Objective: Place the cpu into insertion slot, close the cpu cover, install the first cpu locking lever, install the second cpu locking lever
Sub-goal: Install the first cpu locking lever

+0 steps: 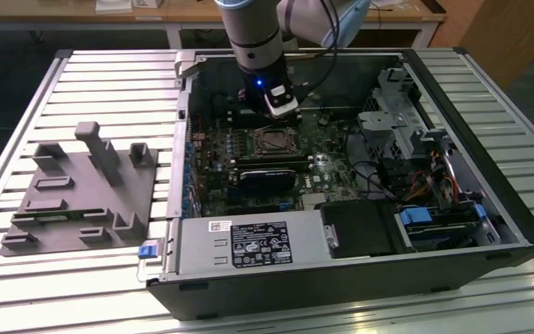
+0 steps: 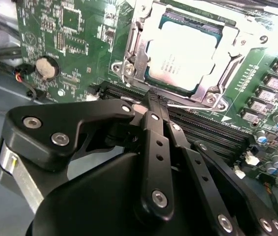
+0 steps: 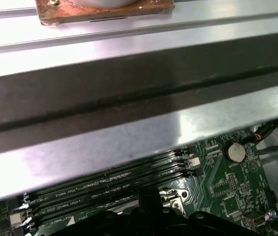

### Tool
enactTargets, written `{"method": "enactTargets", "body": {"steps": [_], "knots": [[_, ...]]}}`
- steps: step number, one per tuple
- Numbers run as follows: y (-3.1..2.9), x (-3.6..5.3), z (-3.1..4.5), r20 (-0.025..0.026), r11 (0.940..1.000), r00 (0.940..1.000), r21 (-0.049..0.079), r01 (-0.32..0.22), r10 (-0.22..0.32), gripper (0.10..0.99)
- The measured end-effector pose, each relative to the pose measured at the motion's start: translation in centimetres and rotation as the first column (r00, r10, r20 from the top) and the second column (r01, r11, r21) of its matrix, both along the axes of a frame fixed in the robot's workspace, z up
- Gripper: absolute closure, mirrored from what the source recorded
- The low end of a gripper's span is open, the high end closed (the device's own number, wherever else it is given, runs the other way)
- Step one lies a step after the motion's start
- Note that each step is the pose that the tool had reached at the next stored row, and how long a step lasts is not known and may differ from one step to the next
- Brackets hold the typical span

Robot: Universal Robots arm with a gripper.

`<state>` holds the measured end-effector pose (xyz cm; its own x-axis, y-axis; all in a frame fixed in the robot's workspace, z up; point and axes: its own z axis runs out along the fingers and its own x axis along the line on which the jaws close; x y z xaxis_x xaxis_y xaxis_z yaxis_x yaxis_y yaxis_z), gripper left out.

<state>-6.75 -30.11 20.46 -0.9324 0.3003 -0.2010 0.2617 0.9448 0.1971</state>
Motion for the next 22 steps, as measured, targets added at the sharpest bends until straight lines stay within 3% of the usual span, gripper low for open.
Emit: {"method": "enactTargets", "body": {"steps": [9, 22], "knots": [[0.7, 0.0, -0.11, 0.0005, 0.9999, 0.9999, -0.001, 0.015, -0.015, 0.98], [1.08, 0.0, -0.57, 0.0016, 0.9987, 0.9987, -0.003, 0.051, -0.051, 0.98]]}}
